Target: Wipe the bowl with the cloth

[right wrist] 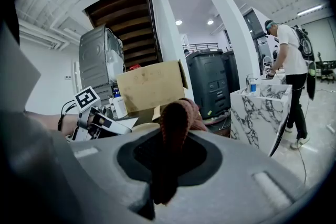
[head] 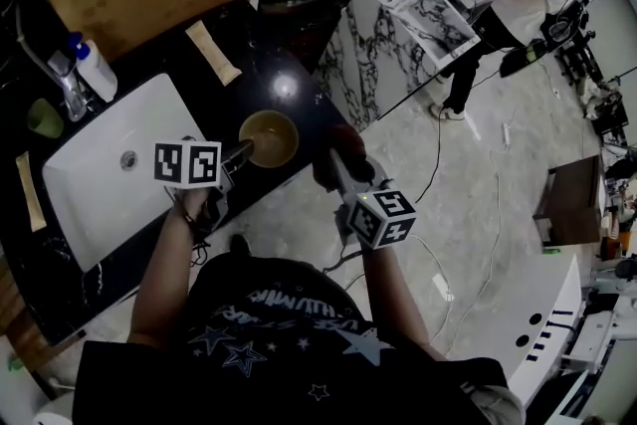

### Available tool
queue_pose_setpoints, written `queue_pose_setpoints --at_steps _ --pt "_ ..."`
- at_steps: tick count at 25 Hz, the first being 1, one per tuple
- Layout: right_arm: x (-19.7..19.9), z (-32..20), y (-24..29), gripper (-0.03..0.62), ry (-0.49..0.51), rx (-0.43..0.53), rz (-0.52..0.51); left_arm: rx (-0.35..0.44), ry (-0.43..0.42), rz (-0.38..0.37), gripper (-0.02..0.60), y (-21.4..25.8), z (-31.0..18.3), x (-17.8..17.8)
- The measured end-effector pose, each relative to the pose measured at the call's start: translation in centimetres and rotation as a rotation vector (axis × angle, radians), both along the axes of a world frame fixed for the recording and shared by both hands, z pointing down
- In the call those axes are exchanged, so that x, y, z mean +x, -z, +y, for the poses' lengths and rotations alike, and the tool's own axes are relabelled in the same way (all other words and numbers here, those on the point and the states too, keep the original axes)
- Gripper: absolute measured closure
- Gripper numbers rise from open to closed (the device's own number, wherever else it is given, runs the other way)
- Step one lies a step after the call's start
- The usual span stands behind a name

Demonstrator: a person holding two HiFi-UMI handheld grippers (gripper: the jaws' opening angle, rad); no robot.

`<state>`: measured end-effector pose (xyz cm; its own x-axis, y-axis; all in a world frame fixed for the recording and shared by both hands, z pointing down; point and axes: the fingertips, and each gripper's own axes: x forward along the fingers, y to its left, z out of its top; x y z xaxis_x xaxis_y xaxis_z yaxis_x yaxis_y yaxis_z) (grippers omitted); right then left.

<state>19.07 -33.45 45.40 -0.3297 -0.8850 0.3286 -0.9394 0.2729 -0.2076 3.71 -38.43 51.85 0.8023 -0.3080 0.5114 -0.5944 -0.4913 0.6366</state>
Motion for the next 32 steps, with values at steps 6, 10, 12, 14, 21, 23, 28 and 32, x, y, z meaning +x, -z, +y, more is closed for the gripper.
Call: queue_pose_setpoints --at_steps 6,10,12,14,21,23,28,32 --pt "-1.2 -1.2 0.0 0.54 0.013 0.006 0.026 -0.027 -0.036 0.043 0.525 0.0 -0.4 0.3" --pt "-1.8 -2.3 0.0 0.54 0.01 0.007 0.038 -0.01 -0.098 0.015 0.555 -0.1 -0.5 0.2" --pt "-2.2 -2.9 0.3 0.54 0.008 0.017 0.046 0.002 -0.118 0.006 0.558 0.0 -0.8 0.1" --pt "-2.7 -3.4 1.0 0.54 0.012 0.037 0.068 0.025 -0.114 -0.002 0.561 0.3 -1.5 -0.4" --pt "-7.0 -3.9 3.2 0.54 0.155 0.104 0.171 0.133 -0.085 -0.071 0.561 0.7 -3.6 -1.4" --pt "-9.1 -3.5 3.3 0.54 0.254 0.093 0.17 0.151 -0.073 -0.082 0.561 0.6 -3.8 -1.4" --pt "-12.4 -4.4 0.0 0.54 0.439 -0.09 0.252 0.249 -0.024 -0.14 0.561 1.8 -4.5 -1.0" --pt "-13.2 -5.4 -2.3 0.54 0.502 -0.207 0.346 0.3 0.005 -0.157 0.561 2.6 -4.1 -0.2"
